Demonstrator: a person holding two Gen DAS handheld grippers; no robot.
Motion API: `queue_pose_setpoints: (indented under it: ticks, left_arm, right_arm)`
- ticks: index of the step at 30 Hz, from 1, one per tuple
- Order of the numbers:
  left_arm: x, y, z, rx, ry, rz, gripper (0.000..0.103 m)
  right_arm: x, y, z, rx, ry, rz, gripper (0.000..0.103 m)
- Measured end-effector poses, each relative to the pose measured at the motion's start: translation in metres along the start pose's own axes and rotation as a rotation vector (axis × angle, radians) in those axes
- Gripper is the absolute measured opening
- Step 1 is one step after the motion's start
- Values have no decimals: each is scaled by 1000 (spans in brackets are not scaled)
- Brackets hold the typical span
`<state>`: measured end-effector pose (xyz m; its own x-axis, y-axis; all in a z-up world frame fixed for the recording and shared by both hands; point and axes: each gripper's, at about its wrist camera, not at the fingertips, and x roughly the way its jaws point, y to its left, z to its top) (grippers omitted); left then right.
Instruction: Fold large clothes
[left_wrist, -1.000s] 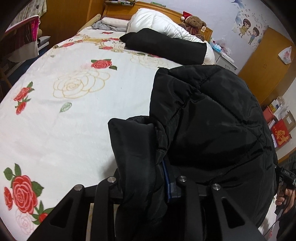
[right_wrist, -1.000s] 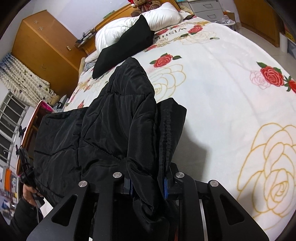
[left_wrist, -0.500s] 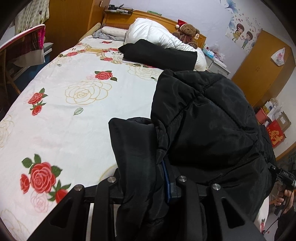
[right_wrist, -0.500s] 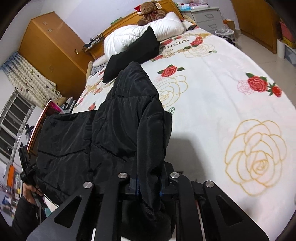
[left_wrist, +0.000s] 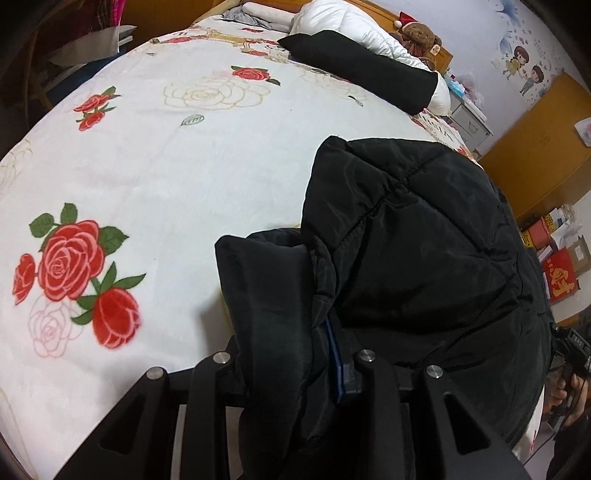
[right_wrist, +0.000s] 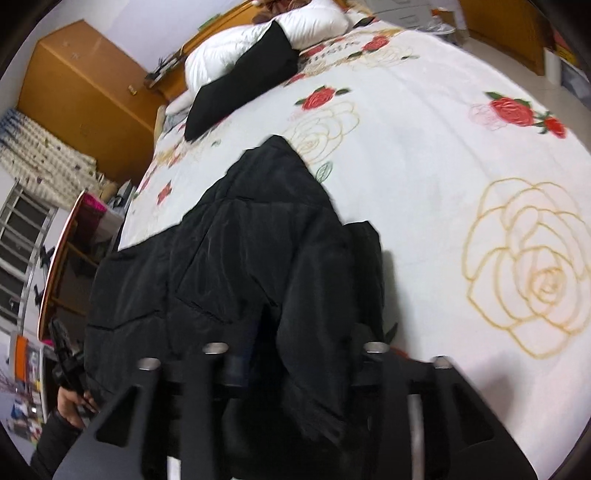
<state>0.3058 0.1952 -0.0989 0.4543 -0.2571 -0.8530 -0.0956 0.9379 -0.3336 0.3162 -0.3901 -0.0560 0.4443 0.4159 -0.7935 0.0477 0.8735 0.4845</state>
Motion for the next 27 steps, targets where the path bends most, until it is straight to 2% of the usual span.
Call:
queue_pose_setpoints:
  ticks: [5,8,10,11,13,14,15,18,21,25,27]
  left_arm:
    - [7,10,-7,0,-10,-34,36]
    - [9,11,-8,-4,-1,-49,41]
    - [12,14,-7,-18,9,-61,47]
    - [13,16,-7,-26,12,-68,48]
    - [14,17,-7,-38,14,-75,50]
    - [14,18,-7,-44,14,-78,50]
    - [14,19,-7,-47,15,-78,50]
    - [14,18,-5,-28,18,-65,50]
    - [16,13,4,6,23,-46,50]
    - [15,10,10,40,18,-18,53]
    - [11,9,10,32,13,1,57]
  right_arm:
    - [43,-32,0,80,70,76,75]
    - [58,-39,1,100,103,93,86]
    - [66,-39,4,98,138,110,87]
    - [69,-38,5,92,153,112,86]
    - [70,-35,7,70,170,128,69]
    - [68,-34,8,59,169,142,51]
    - [66,-33,9,53,168,154,40]
    - [55,-29,7,60,145,154,27]
    - [35,-25,0,101,104,167,22]
    - [21,-23,-15,91,89,151,24]
    - [19,-25,-15,89,93,113,44]
